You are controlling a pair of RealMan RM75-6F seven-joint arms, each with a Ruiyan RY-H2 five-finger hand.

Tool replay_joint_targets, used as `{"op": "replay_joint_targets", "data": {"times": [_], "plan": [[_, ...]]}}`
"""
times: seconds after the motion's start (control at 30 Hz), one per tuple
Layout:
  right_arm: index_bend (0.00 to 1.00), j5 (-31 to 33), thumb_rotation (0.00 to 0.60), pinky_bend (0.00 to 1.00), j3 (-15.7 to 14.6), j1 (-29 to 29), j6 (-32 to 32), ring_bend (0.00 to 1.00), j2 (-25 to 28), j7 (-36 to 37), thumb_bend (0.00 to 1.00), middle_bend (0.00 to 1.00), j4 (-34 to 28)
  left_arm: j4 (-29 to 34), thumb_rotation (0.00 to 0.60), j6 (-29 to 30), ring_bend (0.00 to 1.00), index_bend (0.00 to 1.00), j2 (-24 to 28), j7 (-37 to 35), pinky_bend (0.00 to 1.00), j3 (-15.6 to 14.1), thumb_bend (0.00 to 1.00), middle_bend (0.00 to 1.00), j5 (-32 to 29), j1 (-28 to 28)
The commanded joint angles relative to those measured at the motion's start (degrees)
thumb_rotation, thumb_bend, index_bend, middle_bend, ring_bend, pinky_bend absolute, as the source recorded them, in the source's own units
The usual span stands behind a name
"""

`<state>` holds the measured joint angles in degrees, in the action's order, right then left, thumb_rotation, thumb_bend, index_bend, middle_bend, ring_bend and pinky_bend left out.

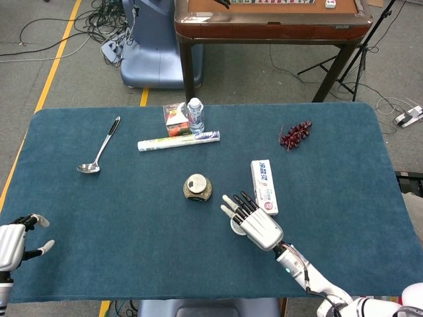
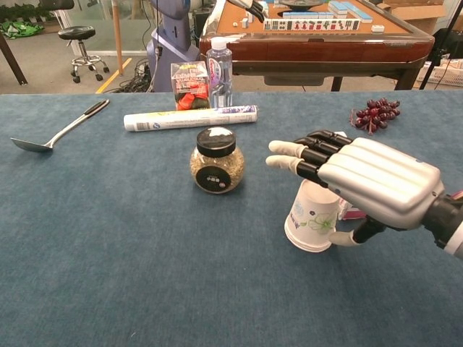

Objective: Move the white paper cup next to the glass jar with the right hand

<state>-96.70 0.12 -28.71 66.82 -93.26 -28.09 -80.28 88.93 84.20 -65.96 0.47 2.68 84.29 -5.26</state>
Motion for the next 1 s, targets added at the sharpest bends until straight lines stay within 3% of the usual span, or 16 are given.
{"op": "replay_joint_targets", "data": {"times": [0.03,1.0], "plan": [[0.00,0.2,0.600,0.04,0.3,-0.3,-0.1,0.00,-0.5,-0.2,0.00,0.00,0.7,0.0,0.600,0.0,0.49,0.50,0.0,-0.1,0.66,0.0,0.09,0.48,-0.1,0.0],[0.00,5.4,0.600,0.04,5.9,-4.8,-1.4,0.00,-10.1,2.5,0.00,0.00,11.8,-0.2,0.600,-0.1,0.49,0.50,0.2,-1.1,0.66,0.0,0.09,0.48,-0.1,0.1]]}}
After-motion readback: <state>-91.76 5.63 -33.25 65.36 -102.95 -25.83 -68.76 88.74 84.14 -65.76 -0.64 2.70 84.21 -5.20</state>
